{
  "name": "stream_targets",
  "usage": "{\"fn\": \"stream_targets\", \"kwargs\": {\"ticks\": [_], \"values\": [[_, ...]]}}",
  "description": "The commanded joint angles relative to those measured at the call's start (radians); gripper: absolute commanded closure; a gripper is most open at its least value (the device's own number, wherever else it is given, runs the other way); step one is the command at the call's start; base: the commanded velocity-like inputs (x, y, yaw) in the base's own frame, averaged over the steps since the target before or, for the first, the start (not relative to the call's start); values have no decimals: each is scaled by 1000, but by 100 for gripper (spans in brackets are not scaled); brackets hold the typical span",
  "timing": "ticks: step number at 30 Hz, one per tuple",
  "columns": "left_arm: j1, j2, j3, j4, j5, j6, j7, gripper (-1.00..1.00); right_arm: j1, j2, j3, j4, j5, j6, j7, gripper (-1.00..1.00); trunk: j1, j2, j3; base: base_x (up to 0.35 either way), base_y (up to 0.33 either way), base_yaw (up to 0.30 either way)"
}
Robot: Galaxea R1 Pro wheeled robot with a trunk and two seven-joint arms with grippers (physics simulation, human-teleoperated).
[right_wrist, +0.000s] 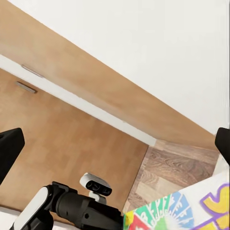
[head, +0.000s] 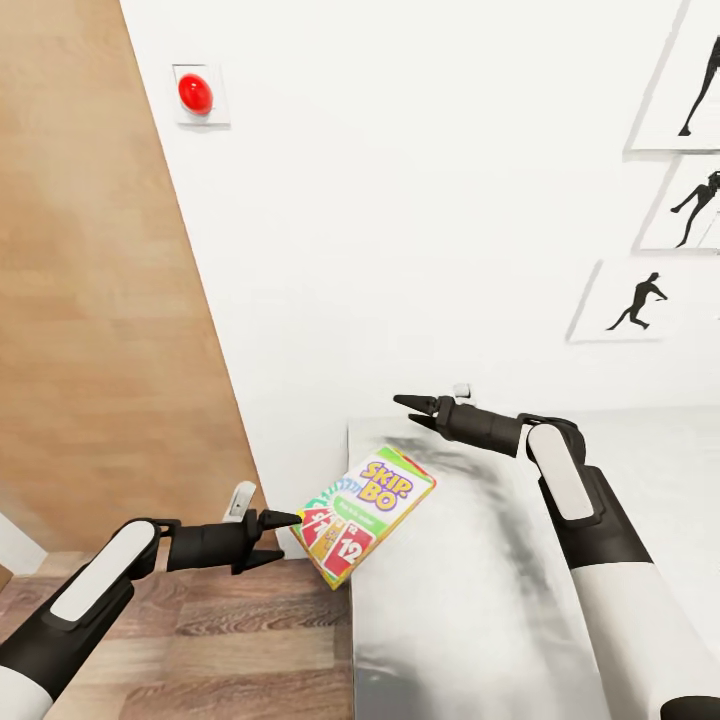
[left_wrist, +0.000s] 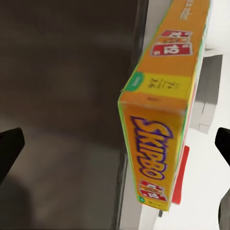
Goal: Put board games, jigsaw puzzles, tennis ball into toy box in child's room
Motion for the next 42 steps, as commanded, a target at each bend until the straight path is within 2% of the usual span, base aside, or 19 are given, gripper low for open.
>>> {"fn": "stream_targets", "kwargs": {"ticks": [1, 16, 17, 31, 39, 42], "values": [[-1, 1, -2, -1, 4, 1, 3, -100, -1, -1, 0, 0, 10, 1, 10, -100, 0, 0, -1, 0, -213, 0], [-1, 0, -5, -14, 4, 1, 4, -100, -1, -1, 0, 0, 10, 1, 10, -100, 0, 0, -1, 0, -57, 0], [-1, 0, -5, -14, 4, 1, 4, 100, -1, -1, 0, 0, 10, 1, 10, -100, 0, 0, -1, 0, -4, 0], [-1, 6, 2, -17, 5, 1, 2, 100, -1, -5, 0, 0, 10, 1, 10, -100, 0, 0, -1, 0, 0, 0], [-1, 8, 2, -17, 5, 1, -4, 100, -1, -5, 0, 0, 10, 1, 10, -100, -31, 56, 24, 0, 0, 0], [-1, 9, 2, -18, 5, 1, -4, 100, -1, -5, 0, 0, 10, 1, 10, -100, -31, 56, 24, 0, 0, 0]]}}
